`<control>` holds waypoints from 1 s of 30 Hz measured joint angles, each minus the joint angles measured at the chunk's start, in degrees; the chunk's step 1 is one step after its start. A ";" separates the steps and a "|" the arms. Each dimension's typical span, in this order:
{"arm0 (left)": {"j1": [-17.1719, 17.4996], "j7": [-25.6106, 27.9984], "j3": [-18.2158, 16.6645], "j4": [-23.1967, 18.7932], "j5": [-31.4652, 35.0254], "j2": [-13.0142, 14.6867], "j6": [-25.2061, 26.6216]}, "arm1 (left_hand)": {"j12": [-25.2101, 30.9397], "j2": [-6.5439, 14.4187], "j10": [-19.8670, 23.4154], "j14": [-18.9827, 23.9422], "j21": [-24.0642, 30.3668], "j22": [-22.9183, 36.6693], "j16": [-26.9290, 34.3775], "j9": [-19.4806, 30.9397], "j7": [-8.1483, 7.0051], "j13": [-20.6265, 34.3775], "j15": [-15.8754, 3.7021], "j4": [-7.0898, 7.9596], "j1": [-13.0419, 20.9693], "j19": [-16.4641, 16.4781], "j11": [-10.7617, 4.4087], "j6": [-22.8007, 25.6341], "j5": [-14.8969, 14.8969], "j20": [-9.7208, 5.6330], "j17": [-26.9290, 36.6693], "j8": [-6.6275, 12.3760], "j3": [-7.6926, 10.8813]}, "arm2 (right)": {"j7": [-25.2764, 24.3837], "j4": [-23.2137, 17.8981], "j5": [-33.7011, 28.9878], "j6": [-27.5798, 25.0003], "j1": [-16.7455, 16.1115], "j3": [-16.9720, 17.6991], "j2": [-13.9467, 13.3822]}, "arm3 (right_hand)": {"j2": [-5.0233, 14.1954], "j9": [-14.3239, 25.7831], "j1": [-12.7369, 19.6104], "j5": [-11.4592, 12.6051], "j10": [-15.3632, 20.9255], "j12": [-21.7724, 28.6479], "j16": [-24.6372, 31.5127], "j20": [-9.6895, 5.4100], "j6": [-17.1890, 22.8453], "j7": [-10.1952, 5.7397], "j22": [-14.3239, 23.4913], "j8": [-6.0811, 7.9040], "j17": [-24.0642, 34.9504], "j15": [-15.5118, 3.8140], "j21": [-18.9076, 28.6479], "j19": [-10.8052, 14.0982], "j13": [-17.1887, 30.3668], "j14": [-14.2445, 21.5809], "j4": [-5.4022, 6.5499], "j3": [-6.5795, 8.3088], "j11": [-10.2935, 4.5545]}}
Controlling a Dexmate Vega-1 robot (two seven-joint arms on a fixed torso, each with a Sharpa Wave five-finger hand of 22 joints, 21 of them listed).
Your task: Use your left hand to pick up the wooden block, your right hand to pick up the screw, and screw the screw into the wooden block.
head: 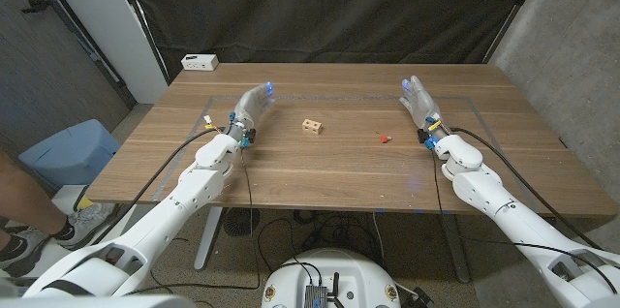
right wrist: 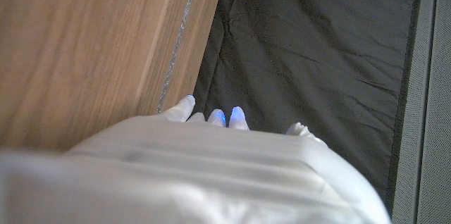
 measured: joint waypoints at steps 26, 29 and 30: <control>1.59 5.13 0.84 -11.67 6.22 7.08 7.65 | 0.00 -0.40 -0.13 -3.31 -0.84 -0.01 0.00 -0.16 -4.03 -0.16 3.60 -5.08 1.93 -2.49 -4.04 0.09 0.00 2.04 0.00 -0.01 -0.96 | 0.89 0.92 -1.14 0.84 0.43 -0.37 -0.88 | -0.68 -0.01 0.68 0.00 0.16 0.05 0.00 0.01 0.00 0.01 -0.01 0.00 -0.37 0.00 0.21 0.00 -0.01 0.01 -0.79 0.79 -0.15; 2.07 5.96 0.74 -13.94 7.15 8.43 8.99 | 0.00 -0.53 -0.22 -3.67 -0.84 -0.01 0.00 -0.16 -4.63 -0.15 3.96 -5.54 2.51 -2.48 -4.32 0.09 0.00 2.04 0.00 -0.01 -0.95 | 0.98 0.88 -1.18 0.84 0.42 -0.29 -1.06 | -0.68 -0.01 0.68 0.00 0.54 0.40 0.00 0.01 0.21 -0.21 -0.01 -0.01 -0.37 0.00 0.21 0.00 -0.01 0.01 -0.79 0.79 -0.08; 2.07 6.02 0.74 -13.94 7.22 8.43 9.12 | 0.00 -0.53 -0.04 -3.67 -0.84 -0.01 0.00 -0.16 -4.66 -0.15 3.96 -5.58 2.51 -2.60 -4.49 0.11 0.00 2.15 -0.01 -0.01 -0.99 | 0.98 0.88 -1.18 0.84 0.42 -0.27 -1.09 | -0.68 -0.01 0.68 0.00 0.54 0.40 0.00 0.01 0.21 -0.20 -0.02 -0.01 -0.37 0.00 0.21 0.00 -0.01 0.01 -0.79 0.79 -0.08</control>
